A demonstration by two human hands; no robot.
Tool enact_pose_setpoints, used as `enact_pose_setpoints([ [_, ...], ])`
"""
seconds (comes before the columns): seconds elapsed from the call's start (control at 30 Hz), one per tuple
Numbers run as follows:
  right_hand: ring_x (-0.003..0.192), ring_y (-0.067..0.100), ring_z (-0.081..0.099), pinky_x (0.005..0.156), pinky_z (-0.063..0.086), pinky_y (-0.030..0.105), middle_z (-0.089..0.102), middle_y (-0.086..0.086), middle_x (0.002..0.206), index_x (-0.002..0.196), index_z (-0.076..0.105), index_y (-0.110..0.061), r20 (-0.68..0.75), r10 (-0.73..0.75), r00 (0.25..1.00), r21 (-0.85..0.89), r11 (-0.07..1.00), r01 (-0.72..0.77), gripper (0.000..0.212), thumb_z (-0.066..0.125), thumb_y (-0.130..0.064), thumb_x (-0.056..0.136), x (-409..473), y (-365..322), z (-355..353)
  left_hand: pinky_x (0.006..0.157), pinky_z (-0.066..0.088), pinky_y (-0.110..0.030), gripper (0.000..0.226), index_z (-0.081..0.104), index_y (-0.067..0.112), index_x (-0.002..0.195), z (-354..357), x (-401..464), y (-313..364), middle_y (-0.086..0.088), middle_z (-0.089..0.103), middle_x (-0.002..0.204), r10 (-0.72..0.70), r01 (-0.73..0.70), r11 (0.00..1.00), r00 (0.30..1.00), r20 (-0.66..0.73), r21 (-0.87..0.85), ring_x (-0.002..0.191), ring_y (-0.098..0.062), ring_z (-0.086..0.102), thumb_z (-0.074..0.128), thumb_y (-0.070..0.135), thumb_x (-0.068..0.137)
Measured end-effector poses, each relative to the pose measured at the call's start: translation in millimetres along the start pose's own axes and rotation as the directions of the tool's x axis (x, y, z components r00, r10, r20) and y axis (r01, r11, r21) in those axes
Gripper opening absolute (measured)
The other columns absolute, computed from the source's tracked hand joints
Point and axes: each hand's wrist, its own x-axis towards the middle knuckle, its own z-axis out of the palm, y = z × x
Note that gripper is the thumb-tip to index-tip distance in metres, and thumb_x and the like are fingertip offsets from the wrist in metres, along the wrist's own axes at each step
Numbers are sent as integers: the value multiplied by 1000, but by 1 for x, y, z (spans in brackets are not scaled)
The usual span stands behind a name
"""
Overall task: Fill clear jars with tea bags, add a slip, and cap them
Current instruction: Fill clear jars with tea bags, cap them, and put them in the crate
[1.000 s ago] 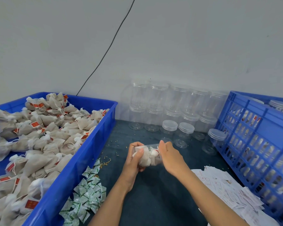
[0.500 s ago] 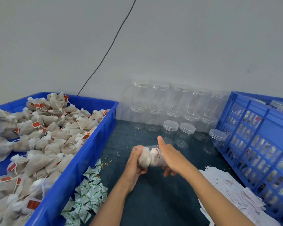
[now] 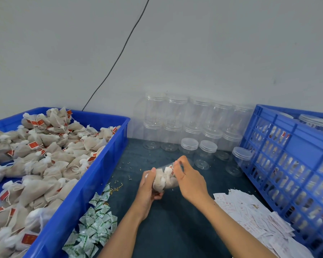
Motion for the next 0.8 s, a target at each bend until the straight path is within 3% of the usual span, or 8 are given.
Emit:
enact_pose_setpoints([
  [0.13,79,25,56,68,37,34,61,0,85,95,35,-30,-9,31,999,-8,999,-31,27,22,-53,97,2,-9,-4,46,27,-22,39,42,12,101,0,-2,2,-2,53,70,55,-55,998,998,20,-15,53,-11,40,50,49,90],
  [0.23,83,22,58,73,44,37,64,-2,90,98,42,-29,-29,44,999,109,993,-41,24,30,-50,97,-3,-12,-11,49,31,-22,42,40,16,102,4,-3,1,2,57,73,77,-77,997,996,45,0,55,-11,40,50,54,89],
  [0.33,83,16,59,82,52,41,63,-14,85,100,54,-32,-14,46,999,228,973,-42,20,41,-47,97,-6,-10,-27,52,34,-23,43,39,18,109,10,-5,-2,-2,60,88,42,-37,999,990,137,-39,59,-11,45,52,53,88],
  [0.43,82,7,57,87,52,42,58,-23,72,102,65,-38,-3,46,999,269,962,-44,19,52,-48,92,-6,-6,-51,59,39,-25,48,40,21,122,12,-10,-2,-7,62,109,-46,49,999,958,284,-2,77,-16,59,56,44,83],
  [0.53,91,5,58,92,49,39,66,-23,93,107,67,-39,-14,21,1000,208,978,-17,25,55,-52,90,-9,-3,-69,73,49,-29,53,43,20,127,17,-12,-2,-6,61,120,-54,24,995,945,322,97,96,-19,62,65,32,80],
  [0.63,107,11,58,97,47,41,64,-11,118,121,61,-33,15,30,999,138,990,-32,41,55,-56,88,-12,-2,-84,81,53,-31,60,48,15,121,28,-13,1,-3,67,111,-15,-50,979,949,316,199,95,-14,64,76,33,71],
  [0.7,114,17,56,97,48,42,59,-5,124,130,54,-29,60,64,996,149,986,-73,55,60,-59,83,-12,-3,-94,81,54,-28,65,49,16,118,39,-13,3,-4,70,105,-13,-78,961,945,326,266,93,-12,66,80,36,65],
  [0.8,110,18,54,93,49,35,52,0,128,138,39,-25,114,143,983,163,973,-160,73,71,-51,77,-7,-7,-111,81,56,-29,59,51,18,115,61,-12,7,-7,71,101,10,-124,933,947,322,337,90,-14,67,84,29,68],
])
